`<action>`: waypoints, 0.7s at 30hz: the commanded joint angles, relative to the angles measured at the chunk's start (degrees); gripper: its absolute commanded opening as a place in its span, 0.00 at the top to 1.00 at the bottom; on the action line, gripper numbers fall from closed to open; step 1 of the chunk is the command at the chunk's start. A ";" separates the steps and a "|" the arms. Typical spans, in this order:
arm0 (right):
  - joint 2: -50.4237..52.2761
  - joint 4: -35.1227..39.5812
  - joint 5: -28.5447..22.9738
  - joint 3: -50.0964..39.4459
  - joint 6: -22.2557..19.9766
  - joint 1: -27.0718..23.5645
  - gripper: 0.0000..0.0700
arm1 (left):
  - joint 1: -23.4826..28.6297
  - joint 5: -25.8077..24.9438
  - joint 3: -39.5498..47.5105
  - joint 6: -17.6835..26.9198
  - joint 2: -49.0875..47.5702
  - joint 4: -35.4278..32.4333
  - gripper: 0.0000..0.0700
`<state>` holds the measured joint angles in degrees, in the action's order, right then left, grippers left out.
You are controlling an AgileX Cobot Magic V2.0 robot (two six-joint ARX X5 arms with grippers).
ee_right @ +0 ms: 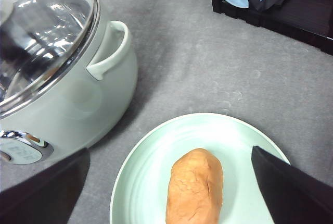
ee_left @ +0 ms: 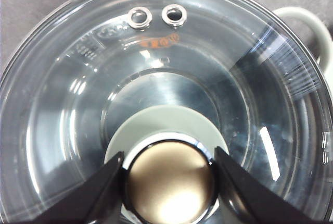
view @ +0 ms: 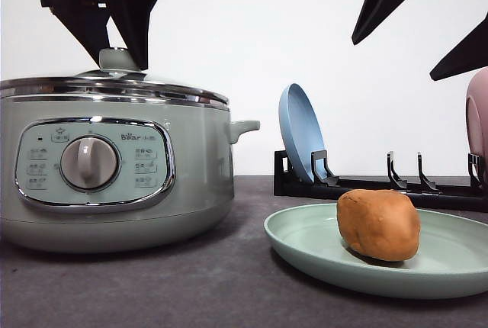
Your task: Transfer potato from steamer to green plate
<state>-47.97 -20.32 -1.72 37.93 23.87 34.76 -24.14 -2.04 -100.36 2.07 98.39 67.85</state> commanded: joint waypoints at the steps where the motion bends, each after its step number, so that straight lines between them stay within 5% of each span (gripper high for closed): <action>1: -0.22 0.43 -0.28 0.44 -0.45 0.28 0.10 | -0.24 -0.23 -2.34 0.35 0.58 -1.06 1.00; 21: -0.22 0.48 -0.28 0.44 -0.53 0.28 0.10 | -0.26 0.83 -2.01 1.55 1.09 -1.88 1.00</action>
<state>-47.97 -20.32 -1.72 37.93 23.84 34.76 -24.14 -1.52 -100.36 2.25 98.53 67.65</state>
